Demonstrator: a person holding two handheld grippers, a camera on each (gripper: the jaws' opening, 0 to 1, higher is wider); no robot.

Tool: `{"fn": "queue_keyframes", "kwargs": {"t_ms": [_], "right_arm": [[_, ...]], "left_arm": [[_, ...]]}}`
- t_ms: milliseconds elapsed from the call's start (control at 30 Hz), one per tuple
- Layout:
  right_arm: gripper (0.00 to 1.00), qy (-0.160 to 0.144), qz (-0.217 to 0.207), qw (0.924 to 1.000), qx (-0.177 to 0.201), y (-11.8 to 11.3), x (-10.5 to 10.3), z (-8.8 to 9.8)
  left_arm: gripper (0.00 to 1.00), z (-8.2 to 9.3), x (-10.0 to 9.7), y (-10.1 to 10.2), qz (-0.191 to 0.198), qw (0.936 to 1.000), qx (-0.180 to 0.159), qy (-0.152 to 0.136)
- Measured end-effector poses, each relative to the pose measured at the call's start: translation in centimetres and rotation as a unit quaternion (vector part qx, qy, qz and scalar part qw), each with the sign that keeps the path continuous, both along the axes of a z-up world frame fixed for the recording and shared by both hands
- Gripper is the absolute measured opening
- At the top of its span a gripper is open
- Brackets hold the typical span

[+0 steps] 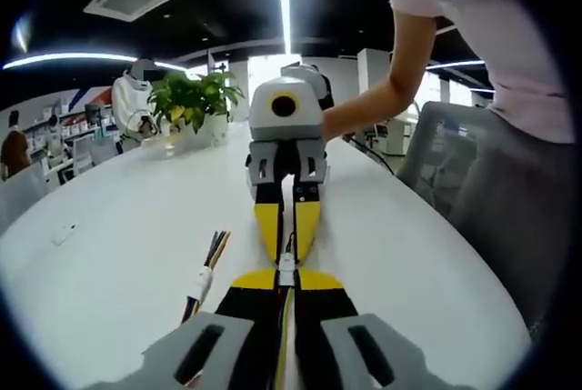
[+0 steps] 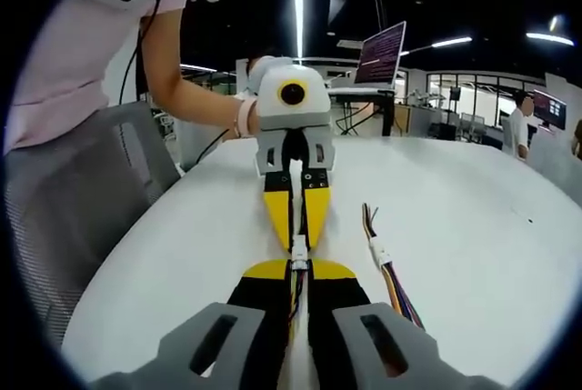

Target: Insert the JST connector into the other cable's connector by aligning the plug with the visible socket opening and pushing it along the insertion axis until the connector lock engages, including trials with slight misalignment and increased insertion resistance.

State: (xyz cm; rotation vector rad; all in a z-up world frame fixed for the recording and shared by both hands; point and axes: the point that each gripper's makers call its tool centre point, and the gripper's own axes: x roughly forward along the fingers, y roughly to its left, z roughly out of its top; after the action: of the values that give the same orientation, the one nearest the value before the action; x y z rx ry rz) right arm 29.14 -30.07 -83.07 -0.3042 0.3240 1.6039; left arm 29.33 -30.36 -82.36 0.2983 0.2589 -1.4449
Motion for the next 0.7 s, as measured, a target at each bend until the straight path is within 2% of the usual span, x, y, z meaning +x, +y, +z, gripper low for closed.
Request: {"fn": "queue_keyframes", "kwargs": {"t_ms": [267,533,700], "right_arm": [[0.02,-0.004,0.002,1.0000,-0.002,0.3,0.1,0.0],[0.02,-0.013,-0.001,0.9999,0.005,0.7,1.1,0.2],[0.02,-0.014,-0.004,0.9999,0.002,0.9,1.9,-0.8]], "left_arm": [[0.00,0.0,0.2,0.1,-0.002,1.0000,0.003,-0.003],[0.00,0.0,1.2,0.4,0.005,0.9999,0.002,-0.009],[0.00,-0.7,1.8,0.5,0.009,0.9999,0.010,-0.009]]}}
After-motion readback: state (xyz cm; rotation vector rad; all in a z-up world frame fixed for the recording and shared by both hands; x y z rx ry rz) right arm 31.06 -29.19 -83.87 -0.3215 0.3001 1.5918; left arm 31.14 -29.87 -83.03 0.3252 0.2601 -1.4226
